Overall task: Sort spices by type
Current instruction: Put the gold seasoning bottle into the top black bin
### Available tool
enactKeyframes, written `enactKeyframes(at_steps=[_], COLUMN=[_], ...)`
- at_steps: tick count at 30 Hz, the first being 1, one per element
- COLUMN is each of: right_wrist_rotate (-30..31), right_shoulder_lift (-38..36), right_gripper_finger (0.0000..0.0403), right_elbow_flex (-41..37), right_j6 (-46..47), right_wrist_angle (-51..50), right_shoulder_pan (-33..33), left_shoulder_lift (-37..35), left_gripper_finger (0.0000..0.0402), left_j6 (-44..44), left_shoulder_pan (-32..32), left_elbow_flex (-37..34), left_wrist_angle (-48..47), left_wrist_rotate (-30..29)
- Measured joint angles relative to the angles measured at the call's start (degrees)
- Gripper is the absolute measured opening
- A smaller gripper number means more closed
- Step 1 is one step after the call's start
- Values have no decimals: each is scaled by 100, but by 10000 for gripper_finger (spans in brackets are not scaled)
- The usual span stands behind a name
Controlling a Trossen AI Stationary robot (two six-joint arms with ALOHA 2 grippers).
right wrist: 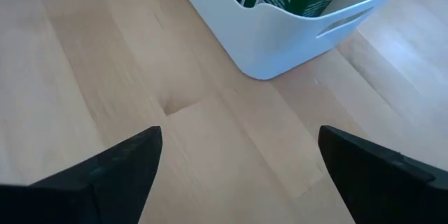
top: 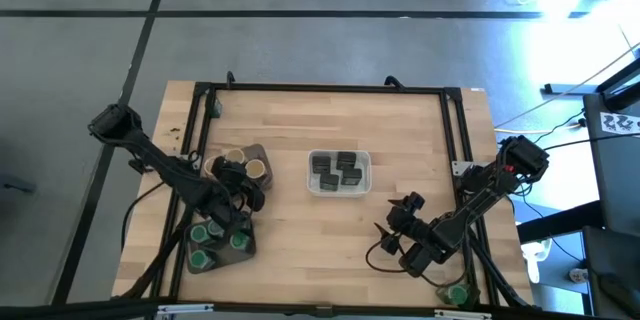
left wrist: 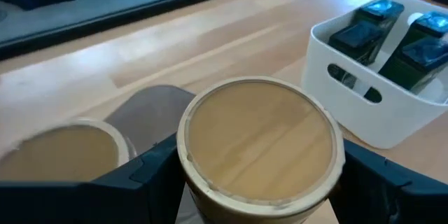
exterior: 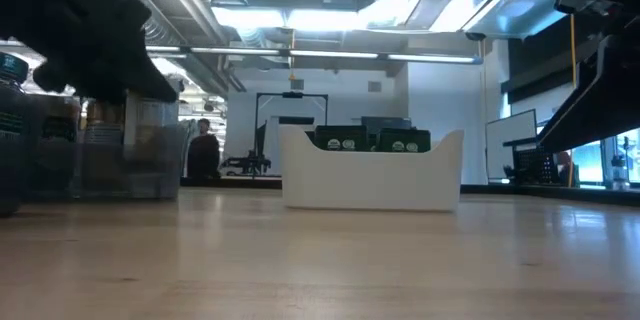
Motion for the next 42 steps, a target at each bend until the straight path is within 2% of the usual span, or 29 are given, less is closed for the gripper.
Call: enactKeyframes(at_steps=[5,13,23,28,33,36,42], right_wrist_rotate=[26,52,40,-202,-415,-415,-459], right_shoulder_lift=[0,0,0,0,20,20,20], right_gripper_finger=[383,383,383,383,383,383,383], right_elbow_flex=[0,0,0,0,0,0,63], right_j6=[2,2,2,6,7,4,-21], right_wrist_angle=[32,54,235,247,379,407,349], right_shoulder_pan=[-1,-1,-1,-2,9,9,9], left_shoulder_lift=[-4,-4,1,0,-3,-60,-586], left_gripper_finger=[268,268,268,269,336,366,379], left_j6=[345,720,842,736,621,864,1622], left_shoulder_pan=[102,136,136,136,178,177,158], left_elbow_flex=[-330,-384,-388,-386,-324,-181,315], left_wrist_angle=[509,835,853,827,810,782,479], left_wrist_rotate=[-157,-127,-84,-19,46,334,581])
